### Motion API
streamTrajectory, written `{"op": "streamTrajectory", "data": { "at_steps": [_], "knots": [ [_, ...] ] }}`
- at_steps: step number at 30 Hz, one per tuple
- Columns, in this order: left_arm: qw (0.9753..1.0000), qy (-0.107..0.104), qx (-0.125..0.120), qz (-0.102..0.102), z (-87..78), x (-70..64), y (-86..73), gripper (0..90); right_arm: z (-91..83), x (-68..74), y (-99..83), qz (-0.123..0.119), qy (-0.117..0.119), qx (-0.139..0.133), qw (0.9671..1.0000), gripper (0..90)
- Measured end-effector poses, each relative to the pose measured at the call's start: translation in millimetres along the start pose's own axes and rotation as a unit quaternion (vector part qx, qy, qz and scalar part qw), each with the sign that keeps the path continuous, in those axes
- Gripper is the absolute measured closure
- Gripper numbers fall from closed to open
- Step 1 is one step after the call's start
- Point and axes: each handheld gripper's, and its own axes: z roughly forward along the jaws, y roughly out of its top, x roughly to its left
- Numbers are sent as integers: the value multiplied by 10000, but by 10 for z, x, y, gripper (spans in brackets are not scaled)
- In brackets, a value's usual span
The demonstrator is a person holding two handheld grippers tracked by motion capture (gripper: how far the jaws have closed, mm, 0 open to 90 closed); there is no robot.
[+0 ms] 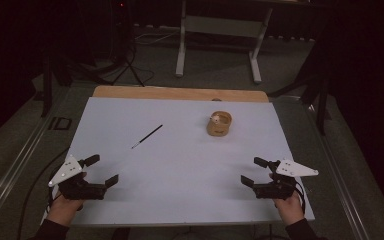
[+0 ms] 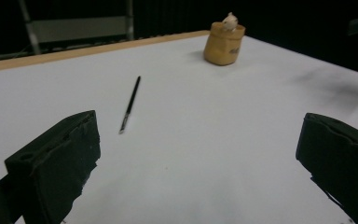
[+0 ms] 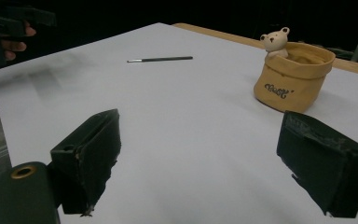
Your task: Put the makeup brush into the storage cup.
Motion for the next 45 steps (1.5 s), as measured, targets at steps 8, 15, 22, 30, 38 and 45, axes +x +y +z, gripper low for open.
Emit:
{"op": "streamTrajectory", "data": {
  "at_steps": [8, 15, 22, 30, 38, 45],
  "knots": [
    [9981, 94, 487, -356, 27, -15, 133, 0, 8, 30, 19, -43, 21, -56, 10000, 133],
    [9959, 98, 602, -666, 30, 58, 323, 0, 30, 70, 29, -122, 55, -61, 9999, 133],
    [9967, -58, 536, -602, 50, 142, 523, 0, 59, 91, 31, -157, 107, -30, 9998, 133],
    [9937, -119, 936, -602, 179, 193, 733, 0, 67, 102, 35, -162, 117, -18, 9998, 133],
    [9914, -355, 1113, -590, 314, 177, 906, 0, 73, 102, 36, -141, 155, -19, 9998, 133],
    [9892, -275, 1346, -508, 410, 242, 1038, 0, 81, 120, 45, -135, 201, -51, 9997, 133]
  ]
}}
